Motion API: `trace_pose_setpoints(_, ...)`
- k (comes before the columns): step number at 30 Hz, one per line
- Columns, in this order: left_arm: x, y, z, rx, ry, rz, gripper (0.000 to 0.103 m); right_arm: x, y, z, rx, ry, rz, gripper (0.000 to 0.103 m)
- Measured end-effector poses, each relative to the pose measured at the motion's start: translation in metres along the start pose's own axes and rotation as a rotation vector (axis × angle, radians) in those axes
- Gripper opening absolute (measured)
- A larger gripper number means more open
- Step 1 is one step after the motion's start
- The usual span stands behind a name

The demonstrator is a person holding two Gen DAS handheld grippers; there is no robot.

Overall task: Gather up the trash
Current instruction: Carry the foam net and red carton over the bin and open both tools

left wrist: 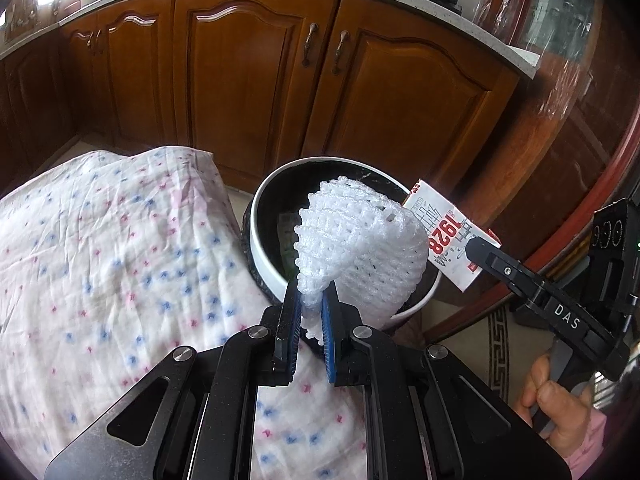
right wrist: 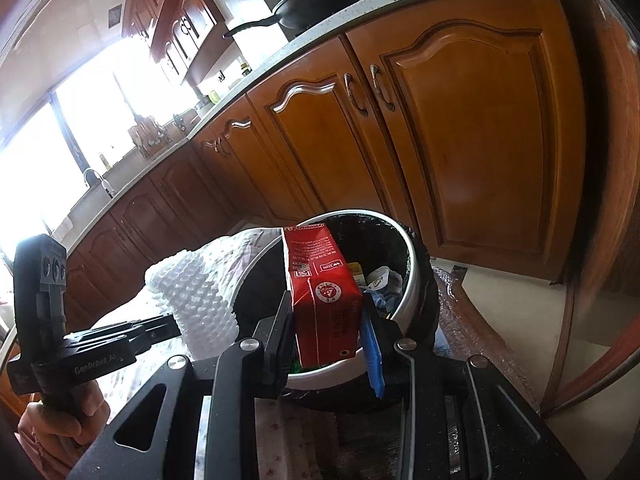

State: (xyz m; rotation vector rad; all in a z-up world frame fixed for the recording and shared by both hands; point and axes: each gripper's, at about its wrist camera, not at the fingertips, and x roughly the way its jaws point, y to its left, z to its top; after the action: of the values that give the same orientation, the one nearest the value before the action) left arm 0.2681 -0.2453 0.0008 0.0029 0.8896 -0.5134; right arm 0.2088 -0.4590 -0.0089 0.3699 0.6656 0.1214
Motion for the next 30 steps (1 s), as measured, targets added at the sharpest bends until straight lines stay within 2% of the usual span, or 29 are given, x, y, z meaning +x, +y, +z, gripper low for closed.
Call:
trace_pose_setpoints(12,0.029,-0.011,0.025,0.031,0.03,0.037,0.009,0.017,0.002,0.007,-0.041,0.034,-0.044,0.031)
trace_pose_setpoints(30,0.059,-0.019,0.034,0.037,0.09,0.07,0.009,0.037,0.007,0.015,-0.075,0.092,-0.093,0.031)
